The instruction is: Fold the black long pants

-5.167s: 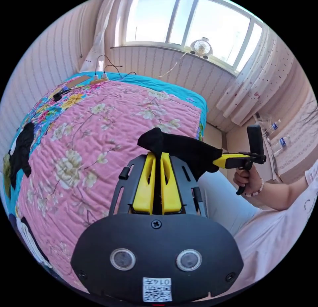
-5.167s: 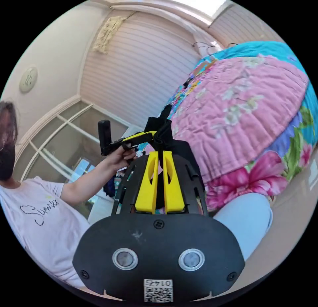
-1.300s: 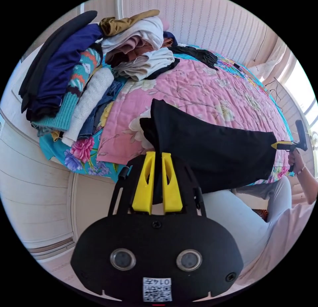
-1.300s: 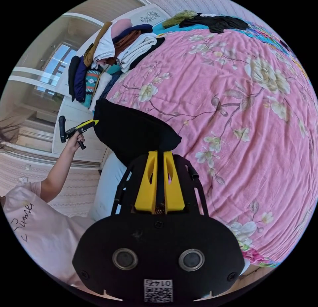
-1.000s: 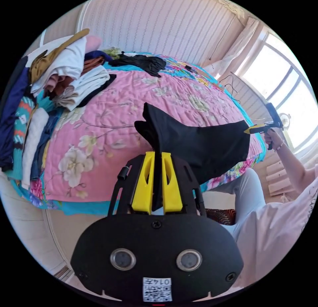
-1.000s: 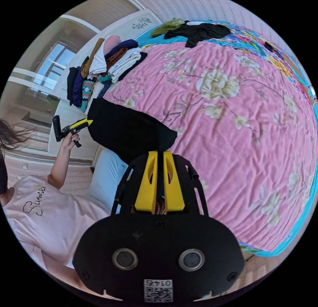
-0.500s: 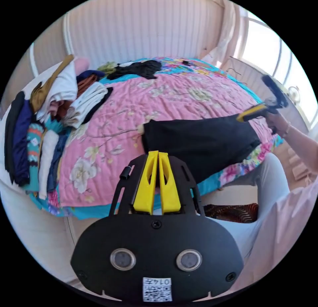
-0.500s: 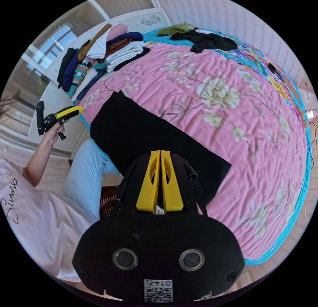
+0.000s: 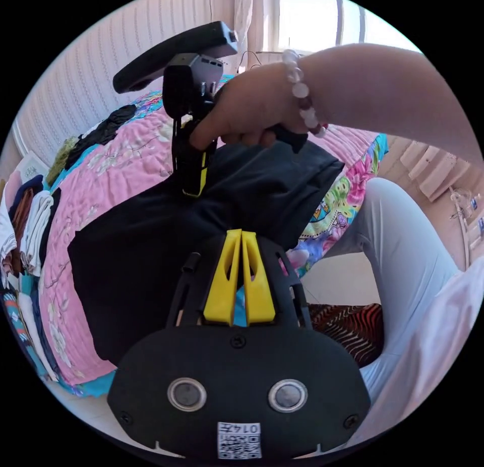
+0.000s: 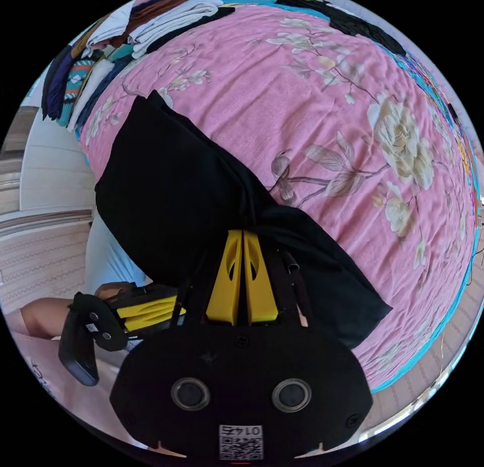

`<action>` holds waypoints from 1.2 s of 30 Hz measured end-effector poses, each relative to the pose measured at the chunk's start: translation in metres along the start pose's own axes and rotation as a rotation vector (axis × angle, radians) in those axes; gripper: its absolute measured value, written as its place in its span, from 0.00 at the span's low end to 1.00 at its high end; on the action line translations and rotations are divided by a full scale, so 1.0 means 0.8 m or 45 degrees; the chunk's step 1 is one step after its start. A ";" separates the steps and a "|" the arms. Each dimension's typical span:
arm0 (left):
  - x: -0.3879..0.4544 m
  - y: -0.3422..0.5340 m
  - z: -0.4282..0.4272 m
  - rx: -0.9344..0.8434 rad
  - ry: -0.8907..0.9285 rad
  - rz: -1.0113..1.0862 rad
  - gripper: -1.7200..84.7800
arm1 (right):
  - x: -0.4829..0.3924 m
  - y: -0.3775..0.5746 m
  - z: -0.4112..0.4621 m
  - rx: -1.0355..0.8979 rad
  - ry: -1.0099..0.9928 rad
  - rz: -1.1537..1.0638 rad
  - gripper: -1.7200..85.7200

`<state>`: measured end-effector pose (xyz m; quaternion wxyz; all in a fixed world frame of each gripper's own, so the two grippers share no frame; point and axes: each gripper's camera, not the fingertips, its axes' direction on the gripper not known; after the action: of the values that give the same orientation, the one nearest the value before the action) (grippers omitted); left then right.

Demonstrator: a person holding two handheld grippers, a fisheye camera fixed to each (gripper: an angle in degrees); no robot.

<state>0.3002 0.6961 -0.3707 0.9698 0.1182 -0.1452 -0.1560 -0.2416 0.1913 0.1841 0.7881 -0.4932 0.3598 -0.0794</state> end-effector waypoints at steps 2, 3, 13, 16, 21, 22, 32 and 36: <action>0.002 -0.008 0.001 0.052 0.022 -0.029 0.01 | -0.006 0.007 -0.018 0.083 0.095 -0.014 0.01; 0.002 -0.011 0.008 0.023 0.028 -0.036 0.01 | -0.006 0.009 -0.025 0.159 0.126 0.013 0.01; -0.017 -0.053 0.025 -0.045 0.186 -0.018 0.01 | 0.045 0.103 0.002 0.445 -0.143 0.203 0.02; -0.029 -0.085 0.018 0.014 0.239 0.053 0.01 | 0.076 0.225 -0.016 0.705 -0.197 0.408 0.02; -0.046 -0.179 0.051 0.051 0.196 0.066 0.08 | 0.123 0.405 0.019 0.810 -0.246 0.790 0.06; -0.047 -0.207 0.064 0.041 0.232 0.051 0.10 | 0.129 0.434 0.030 0.825 -0.263 0.859 0.08; -0.020 -0.349 0.202 -0.316 0.342 0.069 0.11 | 0.157 0.470 0.105 0.754 -0.579 0.941 0.10; -0.034 -0.343 0.188 -0.298 0.352 0.057 0.04 | 0.146 0.474 0.099 0.821 -0.589 0.873 0.04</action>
<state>0.1538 0.4246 -0.3128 0.9909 0.0214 0.0062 -0.1324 -0.1927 0.3823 -0.1694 0.9394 -0.0843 0.2743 0.1874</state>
